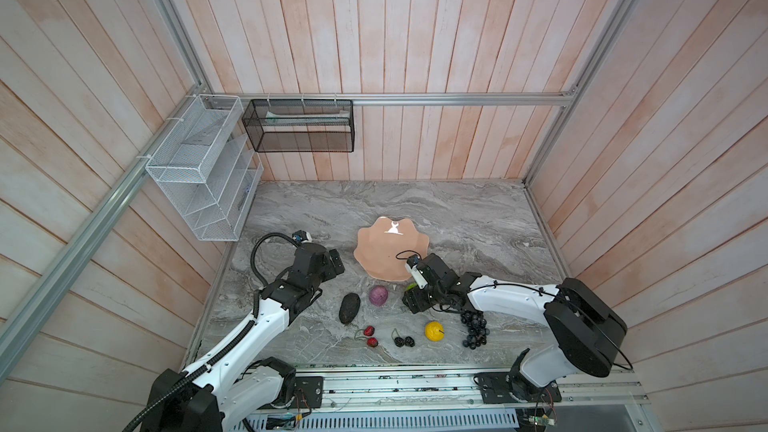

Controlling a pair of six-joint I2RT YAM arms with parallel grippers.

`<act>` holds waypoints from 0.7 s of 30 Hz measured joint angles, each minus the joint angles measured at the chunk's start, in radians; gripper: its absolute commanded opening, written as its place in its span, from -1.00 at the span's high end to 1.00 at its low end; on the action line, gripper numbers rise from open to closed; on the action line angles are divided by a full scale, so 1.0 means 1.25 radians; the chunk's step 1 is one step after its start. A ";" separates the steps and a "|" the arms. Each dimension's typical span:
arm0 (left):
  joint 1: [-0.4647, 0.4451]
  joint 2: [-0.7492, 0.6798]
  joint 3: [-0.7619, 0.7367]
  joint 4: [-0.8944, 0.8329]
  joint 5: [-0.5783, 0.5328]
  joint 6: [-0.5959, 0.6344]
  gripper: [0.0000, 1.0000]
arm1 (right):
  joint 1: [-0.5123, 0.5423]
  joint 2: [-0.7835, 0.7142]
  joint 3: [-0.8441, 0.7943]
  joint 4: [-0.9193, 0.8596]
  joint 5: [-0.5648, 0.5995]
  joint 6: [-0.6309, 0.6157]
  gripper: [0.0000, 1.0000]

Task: Place and organize the fake fruits in the fruit bowl
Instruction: 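Grasp the green fruit with the right gripper and lower it into the bowl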

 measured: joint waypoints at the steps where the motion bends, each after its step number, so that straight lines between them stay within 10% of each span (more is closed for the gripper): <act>1: 0.000 0.000 0.000 0.000 0.000 0.000 -1.00 | 0.000 0.000 0.000 0.001 0.000 0.003 -0.27; 21: 0.000 0.031 0.002 0.005 -0.015 0.021 -1.00 | -0.034 -0.198 0.121 -0.139 0.003 0.001 -0.09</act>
